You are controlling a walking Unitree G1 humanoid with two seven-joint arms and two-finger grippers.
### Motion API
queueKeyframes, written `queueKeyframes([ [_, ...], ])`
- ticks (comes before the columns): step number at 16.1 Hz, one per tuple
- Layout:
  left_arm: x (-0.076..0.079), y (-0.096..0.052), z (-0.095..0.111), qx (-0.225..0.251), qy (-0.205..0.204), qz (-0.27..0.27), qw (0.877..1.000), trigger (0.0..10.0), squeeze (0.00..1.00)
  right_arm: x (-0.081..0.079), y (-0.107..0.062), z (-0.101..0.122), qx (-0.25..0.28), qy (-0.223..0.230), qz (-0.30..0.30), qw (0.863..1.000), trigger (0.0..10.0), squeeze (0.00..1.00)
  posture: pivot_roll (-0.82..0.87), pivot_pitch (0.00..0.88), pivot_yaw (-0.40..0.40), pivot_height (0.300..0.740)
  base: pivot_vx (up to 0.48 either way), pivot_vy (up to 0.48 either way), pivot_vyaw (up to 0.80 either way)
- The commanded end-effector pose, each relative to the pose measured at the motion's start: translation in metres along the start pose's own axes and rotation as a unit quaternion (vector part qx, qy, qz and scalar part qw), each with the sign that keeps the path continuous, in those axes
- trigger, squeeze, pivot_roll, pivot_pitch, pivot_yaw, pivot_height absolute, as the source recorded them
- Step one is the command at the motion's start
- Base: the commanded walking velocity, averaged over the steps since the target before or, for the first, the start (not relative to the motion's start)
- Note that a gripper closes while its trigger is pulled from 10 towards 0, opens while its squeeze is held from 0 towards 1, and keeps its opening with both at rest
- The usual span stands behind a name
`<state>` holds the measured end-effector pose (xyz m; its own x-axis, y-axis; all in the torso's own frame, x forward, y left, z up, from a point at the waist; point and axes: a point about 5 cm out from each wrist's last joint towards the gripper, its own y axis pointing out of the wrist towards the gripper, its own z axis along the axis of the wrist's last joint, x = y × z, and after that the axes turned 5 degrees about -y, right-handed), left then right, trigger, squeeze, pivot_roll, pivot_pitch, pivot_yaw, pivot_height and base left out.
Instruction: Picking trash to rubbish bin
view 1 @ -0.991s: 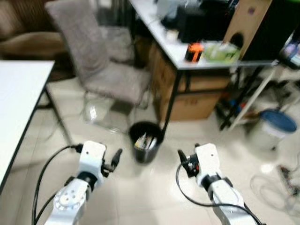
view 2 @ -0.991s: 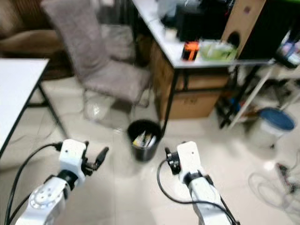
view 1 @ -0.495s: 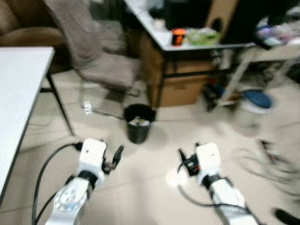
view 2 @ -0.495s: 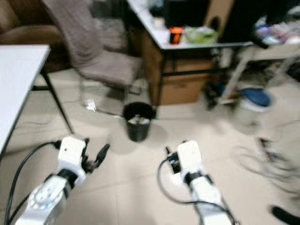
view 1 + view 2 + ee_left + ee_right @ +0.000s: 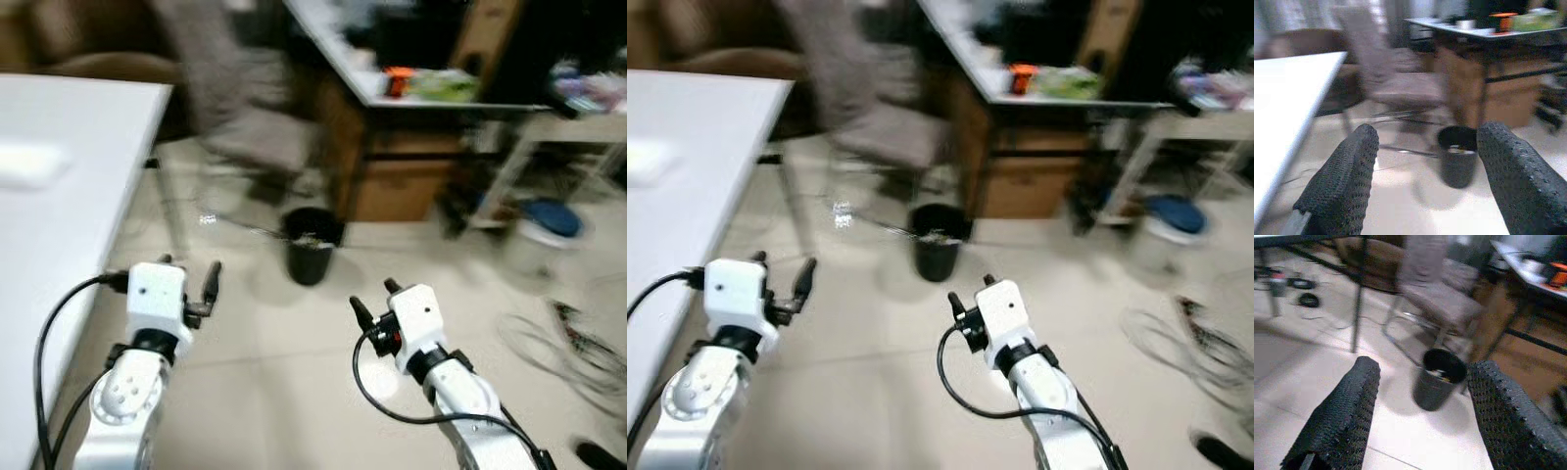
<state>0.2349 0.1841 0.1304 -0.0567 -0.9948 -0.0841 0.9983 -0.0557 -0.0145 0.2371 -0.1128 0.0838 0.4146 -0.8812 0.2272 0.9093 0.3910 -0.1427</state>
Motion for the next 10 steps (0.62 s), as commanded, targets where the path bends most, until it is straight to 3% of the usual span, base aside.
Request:
queueKeyframes([
  [1, 0.002, 0.002, 0.009, 0.02, 0.003, 0.004, 1.0, 10.0, 0.0, 0.008, 0.003, 0.012, 0.025, -0.009, -0.011, 1.0, 10.0, 0.0, -0.03, 0.0, -0.086, 0.74, 0.0, 0.0, 0.8],
  [6, 0.007, 0.012, 0.015, 0.033, 0.023, -0.005, 0.999, 10.0, 0.0, 0.018, 0.008, 0.017, 0.034, -0.012, -0.024, 0.999, 10.0, 0.0, -0.03, 0.0, -0.086, 0.74, 0.0, 0.0, 0.8],
  [10, 0.006, 0.017, 0.018, 0.035, 0.032, -0.008, 0.999, 10.0, 0.0, 0.018, 0.01, 0.017, 0.031, -0.015, -0.019, 0.999, 10.0, 0.0, -0.04, 0.0, -0.085, 0.74, 0.277, 0.0, 0.8],
])
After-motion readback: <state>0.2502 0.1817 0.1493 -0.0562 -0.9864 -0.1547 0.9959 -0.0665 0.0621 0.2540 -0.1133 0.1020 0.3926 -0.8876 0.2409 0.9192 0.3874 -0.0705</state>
